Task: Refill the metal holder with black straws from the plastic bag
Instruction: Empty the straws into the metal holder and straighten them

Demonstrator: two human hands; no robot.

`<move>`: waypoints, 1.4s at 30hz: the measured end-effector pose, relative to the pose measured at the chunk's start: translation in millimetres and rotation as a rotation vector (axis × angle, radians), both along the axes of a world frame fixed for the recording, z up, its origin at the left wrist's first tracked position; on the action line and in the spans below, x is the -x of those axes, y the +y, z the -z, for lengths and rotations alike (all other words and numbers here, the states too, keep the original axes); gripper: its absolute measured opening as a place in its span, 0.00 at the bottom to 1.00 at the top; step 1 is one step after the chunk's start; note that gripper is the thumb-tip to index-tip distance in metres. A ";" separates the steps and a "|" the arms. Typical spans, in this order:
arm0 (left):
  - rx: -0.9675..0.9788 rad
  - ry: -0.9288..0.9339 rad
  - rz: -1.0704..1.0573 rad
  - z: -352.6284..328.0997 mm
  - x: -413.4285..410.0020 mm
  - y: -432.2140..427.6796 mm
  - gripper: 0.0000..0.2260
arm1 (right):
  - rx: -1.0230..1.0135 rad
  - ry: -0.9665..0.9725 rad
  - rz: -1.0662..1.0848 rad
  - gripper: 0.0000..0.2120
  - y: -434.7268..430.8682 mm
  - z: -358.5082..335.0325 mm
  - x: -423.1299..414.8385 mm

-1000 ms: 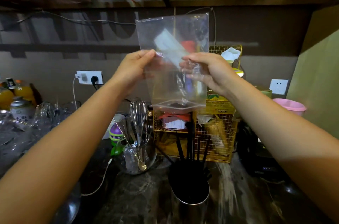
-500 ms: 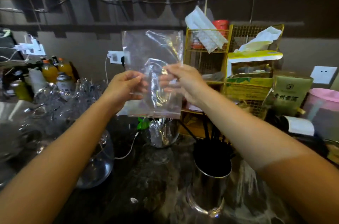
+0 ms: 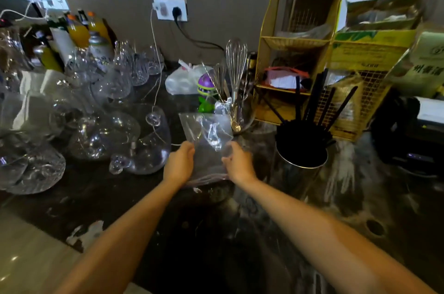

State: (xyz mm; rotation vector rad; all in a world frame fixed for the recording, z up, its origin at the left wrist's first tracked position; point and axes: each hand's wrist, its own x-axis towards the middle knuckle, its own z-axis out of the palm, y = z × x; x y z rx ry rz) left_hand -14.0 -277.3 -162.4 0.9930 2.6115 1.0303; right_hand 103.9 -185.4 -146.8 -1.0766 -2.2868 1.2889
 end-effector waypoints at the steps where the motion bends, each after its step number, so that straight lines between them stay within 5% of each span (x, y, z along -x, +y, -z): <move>1: 0.054 0.006 -0.002 9.7 -3.4 0.1 0.10 | -0.040 -0.037 -0.011 0.19 0.3 11.2 -3.4; 6: 0.289 0.056 0.033 44.0 -17.0 5.8 0.21 | -0.158 -0.258 -0.103 0.26 -1.4 59.8 -19.5; 9: 0.354 0.254 0.125 60.1 -20.6 1.3 0.24 | -0.449 -0.499 -0.191 0.25 -0.9 74.6 -29.4; 13: 0.419 0.491 0.252 74.6 -13.8 -3.5 0.21 | -0.662 -0.535 -0.391 0.25 9.4 81.7 -41.7; 24: 0.637 0.407 0.350 62.7 -5.6 8.0 0.21 | -0.461 -0.655 -0.507 0.28 12.7 71.1 -45.6; 28: 0.418 0.276 0.286 48.0 -10.9 18.6 0.20 | -0.355 -0.439 -0.455 0.29 3.6 39.1 -46.0; 33: -0.034 -0.142 0.329 -2.4 -32.2 47.0 0.21 | -0.262 -0.141 -0.427 0.28 -12.9 -21.7 -60.2; 42: -0.479 -0.425 0.537 -100.6 -64.3 84.3 0.18 | -0.413 0.284 -0.112 0.20 4.9 -103.9 -111.2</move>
